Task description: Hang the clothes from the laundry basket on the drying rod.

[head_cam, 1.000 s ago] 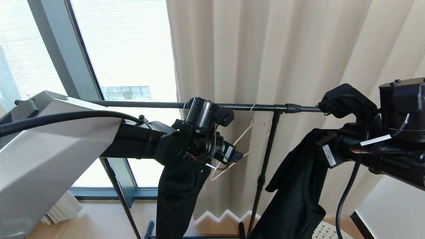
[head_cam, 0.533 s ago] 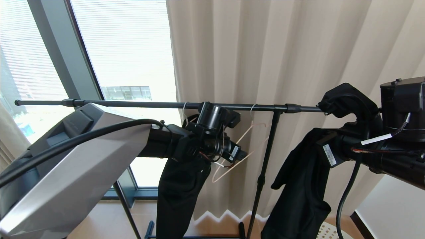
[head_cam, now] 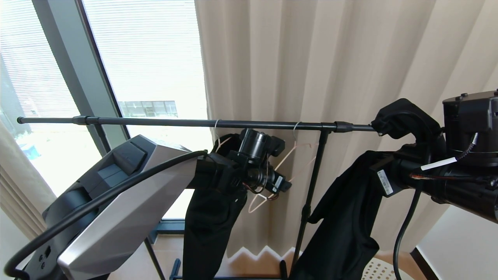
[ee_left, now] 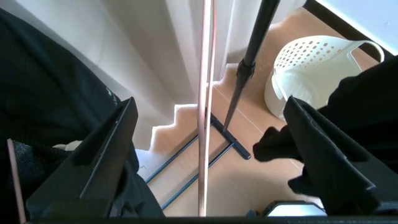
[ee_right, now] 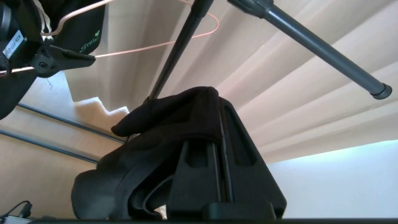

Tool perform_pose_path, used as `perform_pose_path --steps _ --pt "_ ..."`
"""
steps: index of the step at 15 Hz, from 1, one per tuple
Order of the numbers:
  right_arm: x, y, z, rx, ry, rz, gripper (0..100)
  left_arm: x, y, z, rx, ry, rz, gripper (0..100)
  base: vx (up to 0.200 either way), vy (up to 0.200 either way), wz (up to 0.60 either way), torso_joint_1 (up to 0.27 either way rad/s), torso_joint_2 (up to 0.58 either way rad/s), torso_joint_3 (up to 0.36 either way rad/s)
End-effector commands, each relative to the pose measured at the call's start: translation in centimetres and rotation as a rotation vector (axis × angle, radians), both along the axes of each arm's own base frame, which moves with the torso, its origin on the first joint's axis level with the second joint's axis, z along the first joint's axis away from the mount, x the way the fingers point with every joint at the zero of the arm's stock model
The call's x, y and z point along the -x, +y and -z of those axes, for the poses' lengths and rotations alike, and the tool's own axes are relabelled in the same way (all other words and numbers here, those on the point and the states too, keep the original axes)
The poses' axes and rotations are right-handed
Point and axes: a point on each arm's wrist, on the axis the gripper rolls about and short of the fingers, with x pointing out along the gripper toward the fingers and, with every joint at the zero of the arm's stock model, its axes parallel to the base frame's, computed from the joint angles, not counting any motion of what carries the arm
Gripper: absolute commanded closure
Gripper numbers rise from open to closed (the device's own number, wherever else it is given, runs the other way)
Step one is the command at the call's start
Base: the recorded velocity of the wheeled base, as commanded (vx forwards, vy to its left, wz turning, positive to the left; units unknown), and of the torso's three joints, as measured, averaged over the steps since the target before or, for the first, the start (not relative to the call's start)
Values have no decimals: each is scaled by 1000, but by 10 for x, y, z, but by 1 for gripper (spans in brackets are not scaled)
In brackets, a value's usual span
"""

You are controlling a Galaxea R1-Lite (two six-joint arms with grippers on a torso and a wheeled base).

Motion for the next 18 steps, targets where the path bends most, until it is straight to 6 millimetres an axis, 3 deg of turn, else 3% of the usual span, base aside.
perform_pose_path --steps 1,6,7,13,18 --pt "0 0 1 1 2 0 100 0 0 3 -4 4 1 0 0 0 0 0 0 0" --pt "4 -3 -3 -6 -10 0 100 1 -1 2 -10 2 -5 0 0 0 0 0 0 0" --pt "4 -2 -3 -8 -11 -1 100 1 -1 3 -12 2 -4 100 0 0 0 0 0 0" --pt "5 -3 -4 -8 -14 -2 100 2 1 1 -8 9 -16 100 0 0 0 0 0 0" --pt "4 -2 -2 -6 -9 -1 100 4 8 -19 24 -13 -39 100 0 0 0 0 0 0"
